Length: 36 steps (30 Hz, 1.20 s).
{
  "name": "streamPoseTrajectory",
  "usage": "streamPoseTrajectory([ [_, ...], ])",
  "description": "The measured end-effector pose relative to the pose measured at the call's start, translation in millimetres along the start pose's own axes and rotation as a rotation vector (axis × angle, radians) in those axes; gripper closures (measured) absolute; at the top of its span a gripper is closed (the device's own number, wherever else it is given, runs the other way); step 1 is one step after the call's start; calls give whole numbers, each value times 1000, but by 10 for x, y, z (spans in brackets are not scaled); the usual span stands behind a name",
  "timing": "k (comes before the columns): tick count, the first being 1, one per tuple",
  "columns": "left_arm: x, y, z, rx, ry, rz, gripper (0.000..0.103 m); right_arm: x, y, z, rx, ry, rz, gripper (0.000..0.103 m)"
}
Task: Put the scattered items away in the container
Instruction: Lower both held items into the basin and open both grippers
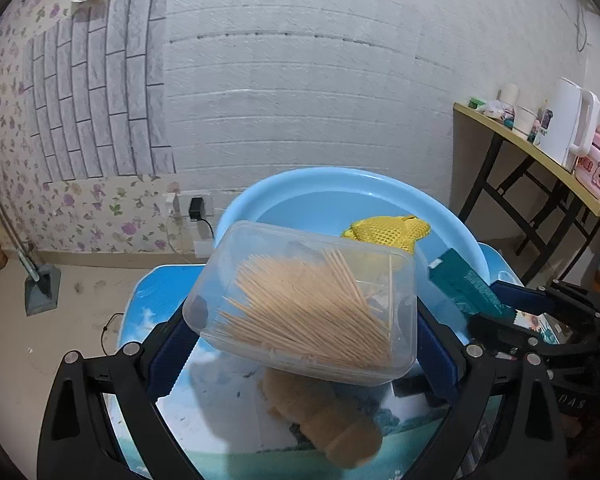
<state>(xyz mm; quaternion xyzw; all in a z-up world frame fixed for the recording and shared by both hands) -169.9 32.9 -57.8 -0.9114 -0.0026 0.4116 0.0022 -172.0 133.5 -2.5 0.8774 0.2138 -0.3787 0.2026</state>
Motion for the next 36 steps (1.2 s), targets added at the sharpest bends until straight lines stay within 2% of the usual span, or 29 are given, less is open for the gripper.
streamPoseTrajectory([
  [6, 11, -88, 212, 26, 43, 24, 6, -92, -32, 107, -8, 5, -1, 58],
  [12, -39, -134, 250, 55, 39, 35, 5, -116, -36, 196, -14, 14, -10, 57],
  [17, -55, -151, 272, 47, 45, 45, 5, -110, -45, 214, -14, 11, -8, 57],
  [20, -50, -155, 268, 45, 48, 54, 5, -114, -32, 220, -8, 17, -18, 55],
  [24, -64, -172, 232, 68, 35, 47, 3, -122, -16, 185, -12, 10, -15, 43],
  [26, -79, -194, 215, 77, 30, 51, 1, -115, -18, 163, -5, 6, -15, 43],
  [36, -55, -236, 9, 79, 0, 73, 1, -20, -111, -15, 30, -1, 31, 42],
])
Point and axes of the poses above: each gripper's, at about its wrist camera, not at the fingertips, and z roughly the way its jaws point, y to its left, x to its underside, the point moved 6 cm from there along z, roughly the way its jaws point, and after that the axes turned 8 degrees about -x, right-handed, at the moved point
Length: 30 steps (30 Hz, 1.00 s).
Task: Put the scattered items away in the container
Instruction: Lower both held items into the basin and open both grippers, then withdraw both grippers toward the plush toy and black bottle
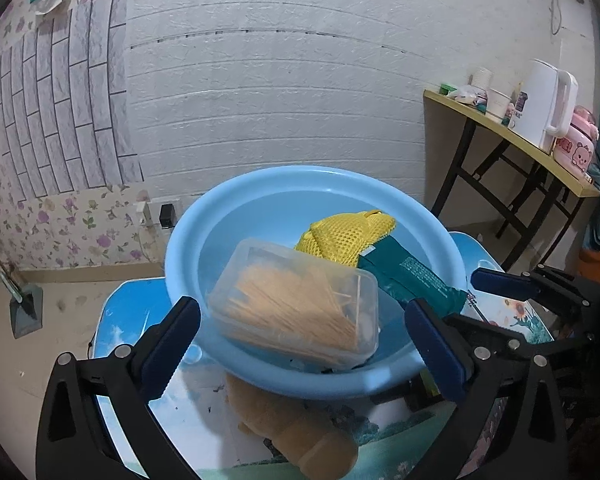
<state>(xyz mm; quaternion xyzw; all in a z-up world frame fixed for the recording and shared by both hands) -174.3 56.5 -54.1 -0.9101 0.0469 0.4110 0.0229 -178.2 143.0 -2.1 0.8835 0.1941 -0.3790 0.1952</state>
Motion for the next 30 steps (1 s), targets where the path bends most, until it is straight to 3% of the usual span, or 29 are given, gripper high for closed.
streamPoseTrajectory([
  [14, 326, 205, -264, -56, 13, -74, 0, 351, -126, -176, 43, 36, 65, 42],
  [18, 474, 239, -292, -65, 34, -91, 0, 500, -155, -158, 51, 64, 98, 33],
  [30, 913, 380, -275, -84, 109, -128, 0, 846, -86, -82, 30, 143, 135, 25],
])
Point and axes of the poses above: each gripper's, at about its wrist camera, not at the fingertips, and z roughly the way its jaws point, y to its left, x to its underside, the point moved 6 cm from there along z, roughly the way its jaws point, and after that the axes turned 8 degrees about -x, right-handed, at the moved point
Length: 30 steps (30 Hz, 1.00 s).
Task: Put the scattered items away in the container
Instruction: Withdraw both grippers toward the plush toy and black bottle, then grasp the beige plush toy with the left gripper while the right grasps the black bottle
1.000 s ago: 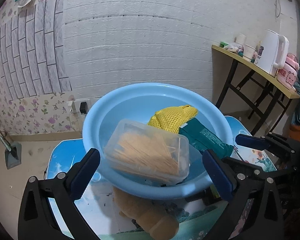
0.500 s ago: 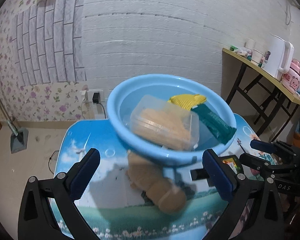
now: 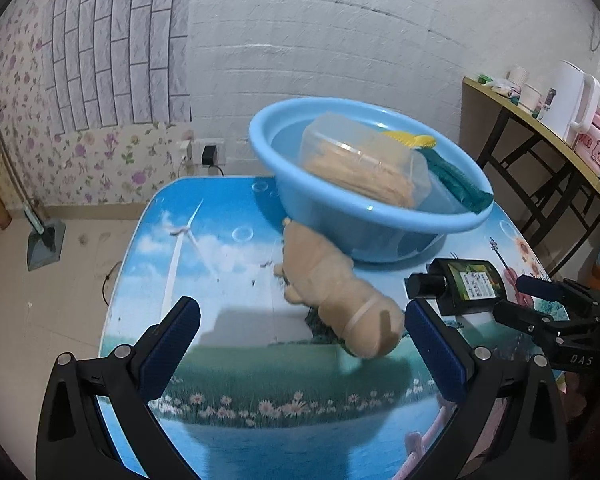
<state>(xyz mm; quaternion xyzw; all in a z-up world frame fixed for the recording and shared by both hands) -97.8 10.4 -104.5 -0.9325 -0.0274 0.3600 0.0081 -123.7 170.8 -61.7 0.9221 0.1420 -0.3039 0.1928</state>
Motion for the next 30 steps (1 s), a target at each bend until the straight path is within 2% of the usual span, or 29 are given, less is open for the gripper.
streamPoseTrajectory([
  [4, 94, -21, 44, 10, 20, -1, 0, 46, 51, 45, -9, 20, -2, 22],
  [6, 126, -54, 71, 21, 32, -2, 0, 59, 71, 58, -7, 22, -4, 16],
  [14, 197, -138, 208, 55, 84, -10, 0, 98, -6, 161, 15, 42, 53, 11],
  [18, 215, -158, 308, 81, 127, -49, 0, 85, -48, 199, 24, 34, 84, 3],
  [30, 124, -292, 598, 97, 189, -100, 0, -2, -114, 420, 61, 57, 113, 3],
])
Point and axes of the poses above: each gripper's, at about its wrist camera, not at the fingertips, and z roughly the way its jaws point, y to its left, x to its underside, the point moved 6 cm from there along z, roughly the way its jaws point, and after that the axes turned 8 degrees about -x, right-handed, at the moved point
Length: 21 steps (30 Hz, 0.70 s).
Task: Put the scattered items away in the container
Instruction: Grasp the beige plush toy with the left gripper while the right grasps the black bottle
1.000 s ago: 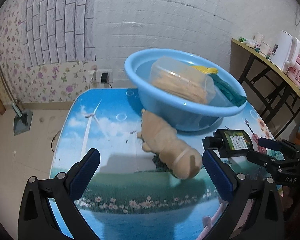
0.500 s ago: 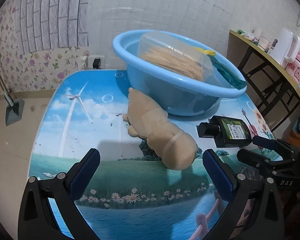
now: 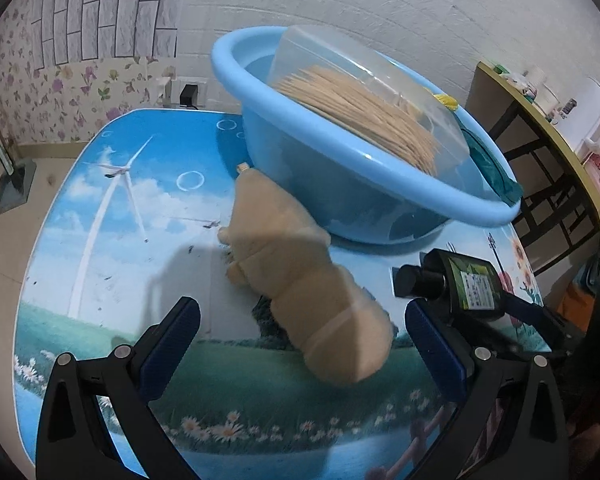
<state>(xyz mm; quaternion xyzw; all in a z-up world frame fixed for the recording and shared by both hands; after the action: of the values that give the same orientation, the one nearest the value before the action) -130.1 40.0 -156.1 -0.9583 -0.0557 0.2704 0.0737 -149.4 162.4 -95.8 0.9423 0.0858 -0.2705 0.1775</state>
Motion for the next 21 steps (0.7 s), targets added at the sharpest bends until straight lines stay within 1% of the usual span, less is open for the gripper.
streamPoseTrajectory([
  [6, -30, -52, 129, -3, 28, 14, 0, -13, 20, 118, 23, 23, -36, 3],
  [12, -91, -56, 183, -30, 18, 30, 0, -45, 3, 185, 60, 22, -59, 2],
  [18, -100, -47, 211, -83, -14, 73, 1, -54, 10, 196, 60, 6, -84, 4],
  [19, -90, -47, 205, -90, -24, 84, 3, -53, 14, 198, 61, 5, -92, 4],
  [20, -85, -45, 198, -97, -30, 94, 9, -56, 16, 197, 60, 5, -96, 4],
  [21, -79, -56, 187, -102, -36, 107, 12, -54, 15, 194, 58, 3, -99, 5],
])
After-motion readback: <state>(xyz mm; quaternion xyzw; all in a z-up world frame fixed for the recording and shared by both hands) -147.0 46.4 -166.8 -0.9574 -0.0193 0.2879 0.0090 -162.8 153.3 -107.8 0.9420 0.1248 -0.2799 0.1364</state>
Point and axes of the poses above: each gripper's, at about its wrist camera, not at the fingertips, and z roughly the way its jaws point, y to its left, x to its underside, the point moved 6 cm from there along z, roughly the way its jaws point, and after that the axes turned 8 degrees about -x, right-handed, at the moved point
